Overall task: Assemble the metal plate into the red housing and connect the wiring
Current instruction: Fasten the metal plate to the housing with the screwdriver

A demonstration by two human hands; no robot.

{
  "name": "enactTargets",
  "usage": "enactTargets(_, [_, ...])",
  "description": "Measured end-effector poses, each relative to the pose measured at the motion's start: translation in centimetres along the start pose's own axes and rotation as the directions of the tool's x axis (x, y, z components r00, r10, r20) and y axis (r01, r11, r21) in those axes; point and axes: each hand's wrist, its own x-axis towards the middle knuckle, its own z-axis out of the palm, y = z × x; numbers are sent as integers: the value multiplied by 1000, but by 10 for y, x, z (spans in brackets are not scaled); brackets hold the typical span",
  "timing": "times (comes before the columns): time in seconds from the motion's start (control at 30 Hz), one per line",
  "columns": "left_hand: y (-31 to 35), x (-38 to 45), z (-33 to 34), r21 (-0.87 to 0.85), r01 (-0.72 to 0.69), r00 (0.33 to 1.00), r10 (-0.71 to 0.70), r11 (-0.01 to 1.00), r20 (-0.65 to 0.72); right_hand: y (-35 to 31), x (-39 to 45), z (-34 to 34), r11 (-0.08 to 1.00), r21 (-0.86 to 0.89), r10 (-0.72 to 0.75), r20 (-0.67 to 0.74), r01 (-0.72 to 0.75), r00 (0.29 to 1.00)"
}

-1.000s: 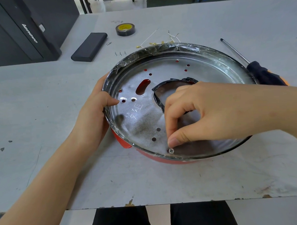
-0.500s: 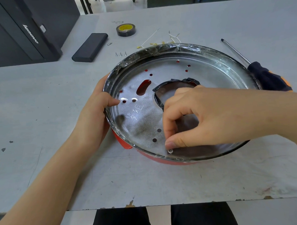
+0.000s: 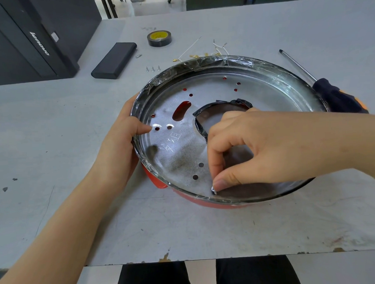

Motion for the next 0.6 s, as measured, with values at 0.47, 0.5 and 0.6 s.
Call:
enactTargets(0.47, [-1, 1, -2, -8, -3, 1000, 4, 1000, 21, 0, 0, -2, 1000, 14, -22, 47, 21, 999])
enactTargets(0.5, [-1, 1, -2, -9, 0, 1000, 0, 1000, 19, 0, 0, -2, 1000, 21, -18, 52, 17, 998])
enactTargets(0.6, [-1, 1, -1, -2, -4, 1000, 4, 1000, 13, 0, 0, -3, 1000, 25, 1, 47, -3, 999])
